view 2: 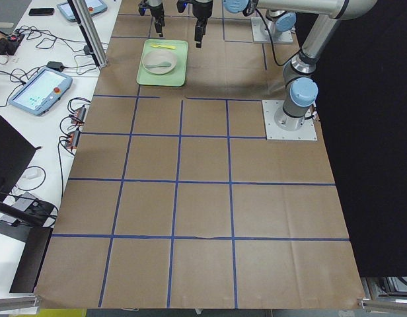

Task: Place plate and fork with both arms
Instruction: 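Open the right gripper and raise it away from the tray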

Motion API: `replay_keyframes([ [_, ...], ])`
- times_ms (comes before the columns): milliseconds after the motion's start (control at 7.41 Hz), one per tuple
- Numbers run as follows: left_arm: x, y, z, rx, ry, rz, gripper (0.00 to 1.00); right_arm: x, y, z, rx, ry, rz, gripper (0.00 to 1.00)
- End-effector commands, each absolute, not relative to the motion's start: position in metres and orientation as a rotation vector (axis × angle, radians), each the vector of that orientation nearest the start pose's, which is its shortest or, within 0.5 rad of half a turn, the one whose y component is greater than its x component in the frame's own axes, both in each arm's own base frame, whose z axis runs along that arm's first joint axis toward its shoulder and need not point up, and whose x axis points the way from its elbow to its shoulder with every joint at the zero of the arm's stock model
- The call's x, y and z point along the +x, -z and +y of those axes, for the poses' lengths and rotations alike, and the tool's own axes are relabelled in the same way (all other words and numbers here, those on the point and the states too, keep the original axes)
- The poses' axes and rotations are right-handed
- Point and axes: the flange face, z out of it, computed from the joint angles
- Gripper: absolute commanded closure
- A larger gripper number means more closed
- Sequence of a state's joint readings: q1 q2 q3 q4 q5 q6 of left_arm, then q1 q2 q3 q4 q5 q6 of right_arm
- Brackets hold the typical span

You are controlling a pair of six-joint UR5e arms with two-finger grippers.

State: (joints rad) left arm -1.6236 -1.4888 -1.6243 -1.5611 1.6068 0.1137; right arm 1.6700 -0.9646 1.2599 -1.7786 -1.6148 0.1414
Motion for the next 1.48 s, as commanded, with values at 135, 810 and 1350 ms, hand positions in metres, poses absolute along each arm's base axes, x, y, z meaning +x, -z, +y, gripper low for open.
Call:
replay_keyframes([
  [135,-0.153,-0.505,-0.453,0.165,0.067,3.1,0.0,0.168,-0.399,-0.635,0.047,-0.214,3.184,0.0],
  [810,-0.144,-0.495,-0.454,0.054,0.037,3.106,0.0,0.131,-0.462,-0.503,0.036,-0.199,3.163,0.0],
  [1350,-0.144,-0.495,-0.454,0.052,0.036,3.109,0.0,0.138,-0.463,-0.483,0.055,-0.071,3.168,0.0],
])
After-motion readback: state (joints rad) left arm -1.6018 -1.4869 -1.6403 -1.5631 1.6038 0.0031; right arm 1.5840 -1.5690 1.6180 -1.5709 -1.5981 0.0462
